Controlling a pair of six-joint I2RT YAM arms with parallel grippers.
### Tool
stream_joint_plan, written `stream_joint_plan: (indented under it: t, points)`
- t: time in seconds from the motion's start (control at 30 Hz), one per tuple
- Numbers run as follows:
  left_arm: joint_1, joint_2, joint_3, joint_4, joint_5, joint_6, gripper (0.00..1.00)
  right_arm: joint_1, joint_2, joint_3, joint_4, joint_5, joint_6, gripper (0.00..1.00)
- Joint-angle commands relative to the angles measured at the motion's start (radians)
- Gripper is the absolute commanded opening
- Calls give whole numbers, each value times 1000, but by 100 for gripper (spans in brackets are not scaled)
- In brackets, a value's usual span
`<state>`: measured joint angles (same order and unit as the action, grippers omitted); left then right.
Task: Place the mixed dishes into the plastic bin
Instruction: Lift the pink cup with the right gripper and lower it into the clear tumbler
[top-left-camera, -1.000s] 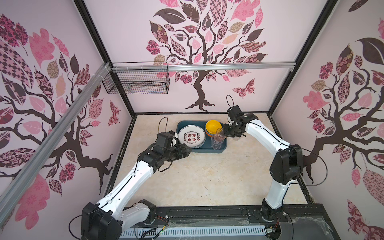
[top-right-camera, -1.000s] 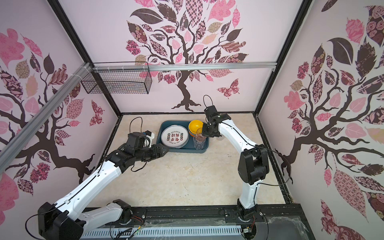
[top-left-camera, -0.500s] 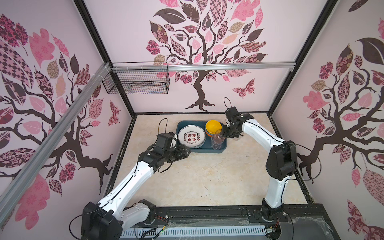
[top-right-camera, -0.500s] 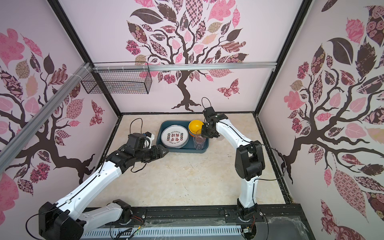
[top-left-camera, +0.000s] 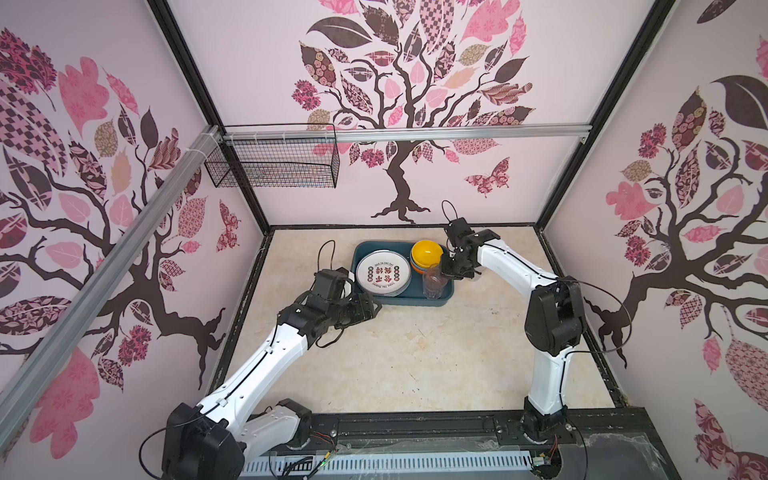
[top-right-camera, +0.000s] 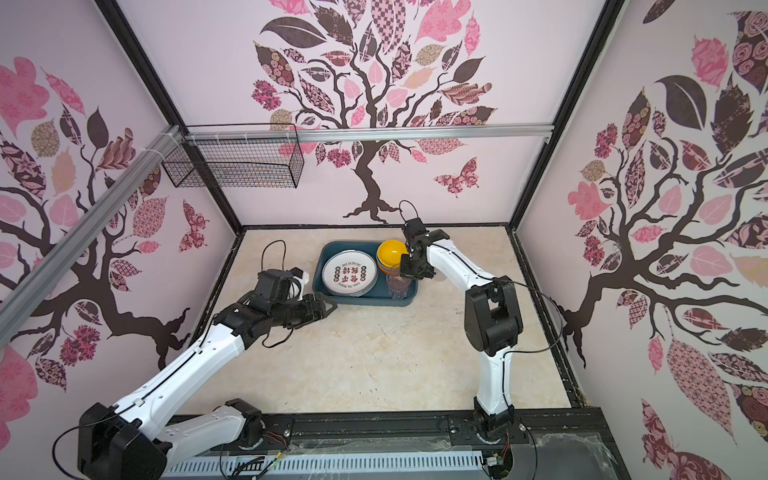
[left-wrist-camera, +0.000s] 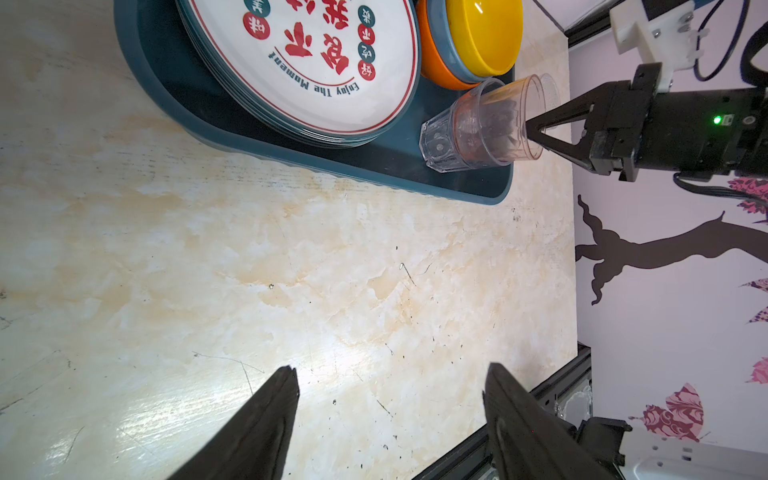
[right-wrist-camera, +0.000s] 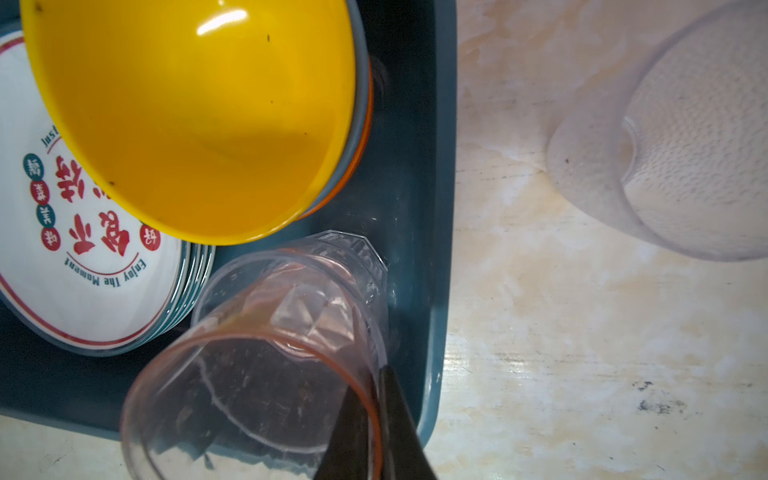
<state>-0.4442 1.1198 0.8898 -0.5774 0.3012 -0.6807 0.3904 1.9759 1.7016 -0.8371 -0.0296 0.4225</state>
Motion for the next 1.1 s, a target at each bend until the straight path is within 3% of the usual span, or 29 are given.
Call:
stream_joint_plan:
  t: [0.0, 0.63, 0.8, 1.07]
  points:
    - [6, -13, -21, 12, 12, 3, 74, 7, 41, 21, 1, 11, 2, 2]
    - [7, -27, -41, 22, 16, -9, 73, 16, 64, 32, -3, 19, 2, 11]
    - [7, -27, -41, 26, 19, -13, 73, 19, 49, 47, -12, 30, 4, 24]
    - [7, -24, -34, 31, 30, -14, 74, 18, -32, 30, -13, 53, 9, 30]
